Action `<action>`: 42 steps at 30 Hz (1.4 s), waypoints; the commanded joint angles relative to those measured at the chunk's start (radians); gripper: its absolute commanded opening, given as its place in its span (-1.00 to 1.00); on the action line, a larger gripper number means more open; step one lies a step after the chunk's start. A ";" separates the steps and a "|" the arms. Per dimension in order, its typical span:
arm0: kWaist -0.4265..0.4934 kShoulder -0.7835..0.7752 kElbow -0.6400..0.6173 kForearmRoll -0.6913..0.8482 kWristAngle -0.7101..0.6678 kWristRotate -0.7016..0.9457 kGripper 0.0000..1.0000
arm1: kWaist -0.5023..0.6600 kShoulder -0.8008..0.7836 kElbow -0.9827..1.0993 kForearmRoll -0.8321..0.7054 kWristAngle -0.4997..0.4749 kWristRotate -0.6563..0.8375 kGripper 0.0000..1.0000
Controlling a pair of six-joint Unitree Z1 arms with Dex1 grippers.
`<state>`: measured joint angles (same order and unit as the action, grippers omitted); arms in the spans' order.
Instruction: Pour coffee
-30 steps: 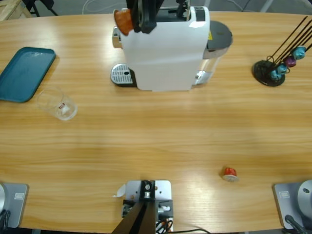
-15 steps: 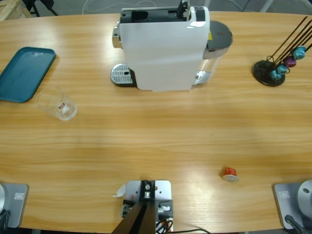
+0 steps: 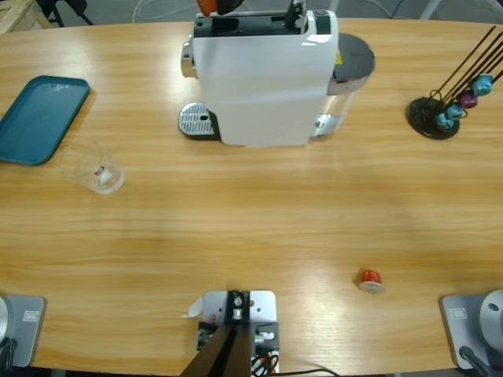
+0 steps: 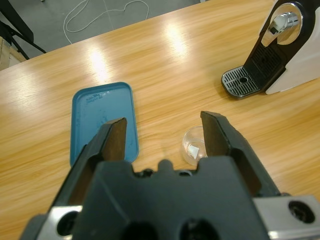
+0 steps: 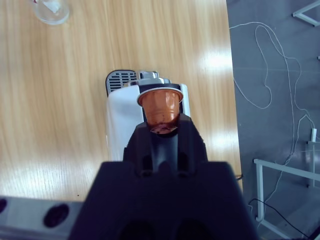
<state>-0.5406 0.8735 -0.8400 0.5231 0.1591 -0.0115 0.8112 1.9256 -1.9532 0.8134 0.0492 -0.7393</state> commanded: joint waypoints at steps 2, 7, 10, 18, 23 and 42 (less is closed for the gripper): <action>-0.010 -0.007 0.039 -0.015 -0.016 0.025 0.80 | -0.020 0.058 0.068 -0.037 0.026 -0.002 -1.00; -0.012 -0.010 0.041 -0.017 -0.016 0.035 0.97 | -0.021 0.063 0.069 -0.037 0.024 -0.002 -1.00; -0.012 -0.011 0.041 -0.018 -0.016 0.036 0.99 | -0.021 0.066 0.066 -0.039 0.024 -0.002 -1.00; -0.013 -0.011 0.043 -0.019 -0.016 0.036 0.99 | -0.025 0.076 0.057 -0.040 0.023 -0.002 -1.00; -0.013 -0.013 0.044 -0.020 -0.016 0.036 0.99 | -0.037 0.087 0.049 -0.043 0.026 -0.002 -1.00; -0.017 -0.013 0.045 -0.022 -0.016 0.038 0.99 | -0.038 0.099 0.031 -0.034 0.013 0.037 0.93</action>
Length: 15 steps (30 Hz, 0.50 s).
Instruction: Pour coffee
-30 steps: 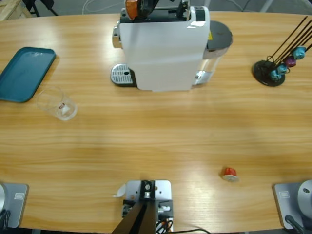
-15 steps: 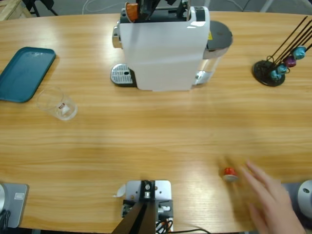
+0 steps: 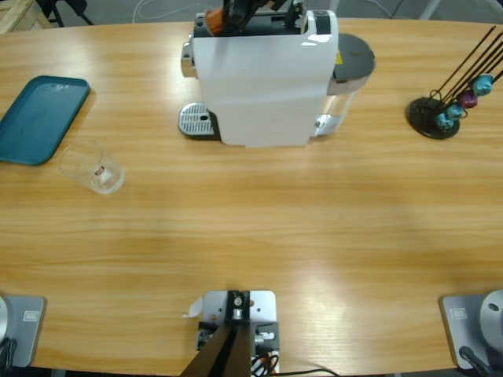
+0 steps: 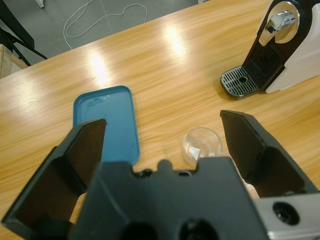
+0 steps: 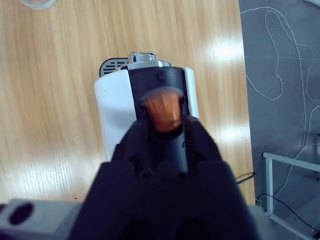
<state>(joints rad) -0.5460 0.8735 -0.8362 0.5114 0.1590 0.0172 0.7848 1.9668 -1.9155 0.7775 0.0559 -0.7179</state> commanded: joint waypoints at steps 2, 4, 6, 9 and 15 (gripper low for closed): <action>-0.012 -0.013 0.042 -0.010 -0.016 0.009 0.99 | -0.012 0.049 -0.009 0.005 -0.004 0.015 1.00; -0.012 -0.011 0.042 -0.011 -0.016 0.009 0.99 | 0.004 0.012 -0.019 0.008 -0.041 0.016 1.00; -0.014 -0.009 0.043 -0.013 -0.016 0.009 0.99 | 0.034 -0.040 -0.036 0.006 -0.054 0.023 0.96; -0.017 -0.008 0.043 -0.013 -0.016 0.009 0.99 | 0.082 -0.136 -0.042 0.003 -0.019 0.051 0.68; -0.025 -0.006 0.046 -0.013 -0.019 0.009 0.98 | 0.215 -0.235 -0.020 0.002 -0.317 0.144 0.65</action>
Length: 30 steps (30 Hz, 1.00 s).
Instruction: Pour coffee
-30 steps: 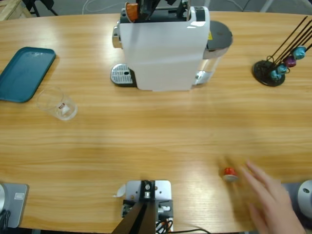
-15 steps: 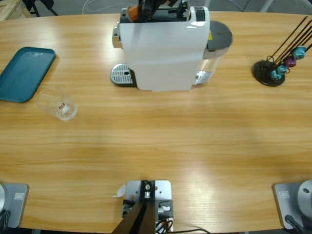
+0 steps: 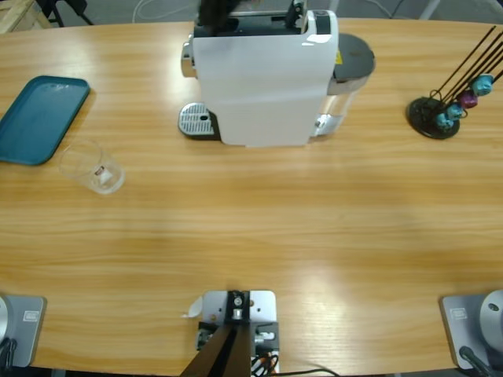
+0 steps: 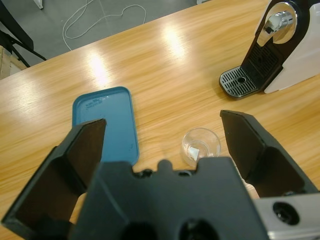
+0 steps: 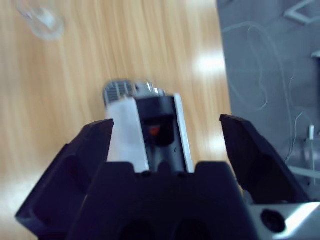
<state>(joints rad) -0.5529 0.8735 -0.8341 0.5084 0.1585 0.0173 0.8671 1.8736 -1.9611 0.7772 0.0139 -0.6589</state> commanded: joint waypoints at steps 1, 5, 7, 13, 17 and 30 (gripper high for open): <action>-0.020 -0.006 0.044 -0.010 -0.019 0.009 0.98 | 0.145 -0.163 0.066 -0.014 -0.351 0.093 0.64; -0.022 -0.009 0.045 -0.010 -0.020 0.009 0.98 | 0.156 -0.278 0.181 0.027 -0.495 0.238 -0.96; -0.022 -0.015 0.046 -0.010 -0.020 0.008 0.98 | 0.150 -0.319 0.155 0.044 -0.650 0.401 -1.00; -0.022 -0.015 0.046 -0.010 -0.020 0.009 0.98 | 0.142 -0.224 -0.096 0.435 -0.978 0.717 -1.00; -0.022 -0.012 0.046 -0.010 -0.020 0.009 0.98 | 0.142 -0.279 0.004 0.274 -0.930 0.740 -1.00; -0.025 -0.007 0.047 -0.010 -0.020 0.009 0.98 | 0.203 -0.229 0.465 -0.176 -1.087 0.855 -1.00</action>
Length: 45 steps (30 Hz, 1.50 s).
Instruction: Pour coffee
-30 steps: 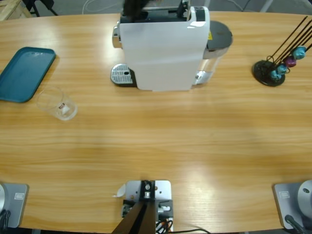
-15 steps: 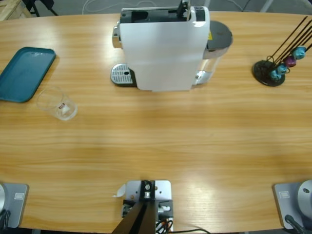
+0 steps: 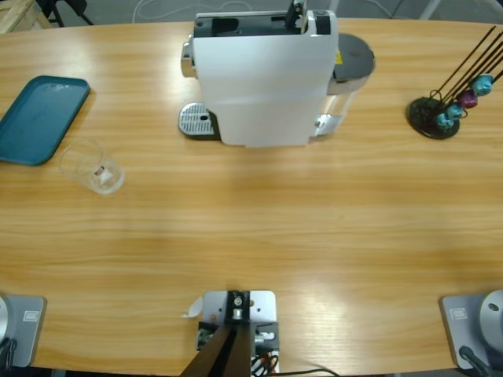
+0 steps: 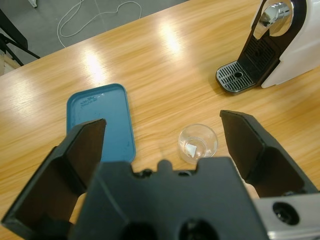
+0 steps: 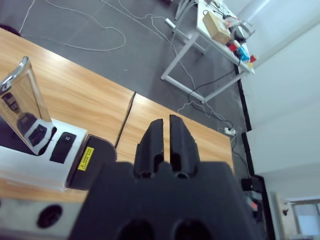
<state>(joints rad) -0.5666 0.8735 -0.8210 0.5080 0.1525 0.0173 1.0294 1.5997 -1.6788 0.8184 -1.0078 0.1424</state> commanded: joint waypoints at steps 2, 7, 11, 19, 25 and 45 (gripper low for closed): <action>-0.012 -0.007 0.034 -0.009 -0.014 0.009 0.98 | 0.067 0.080 0.179 -0.233 -0.068 0.050 -1.00; -0.013 -0.007 0.034 -0.009 -0.014 0.009 0.98 | 0.085 0.134 0.153 -0.268 -0.043 0.009 -1.00; -0.013 -0.005 0.034 -0.011 -0.014 0.009 0.97 | 0.092 0.175 0.130 -0.318 -0.033 -0.049 -1.00; -0.013 -0.002 0.036 -0.011 -0.014 0.009 0.97 | 0.106 0.237 0.107 -0.371 -0.016 -0.097 -1.00; -0.013 0.003 0.036 -0.011 -0.014 0.009 0.97 | 0.106 0.288 0.053 -0.441 -0.003 -0.209 -1.00; -0.015 0.007 0.036 -0.011 -0.014 0.009 0.97 | 0.132 0.405 0.022 -0.438 0.175 -0.188 -1.00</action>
<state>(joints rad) -0.5681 0.8736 -0.8206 0.5068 0.1525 0.0173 1.1297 1.8849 -1.6747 0.3845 -0.9323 -0.0645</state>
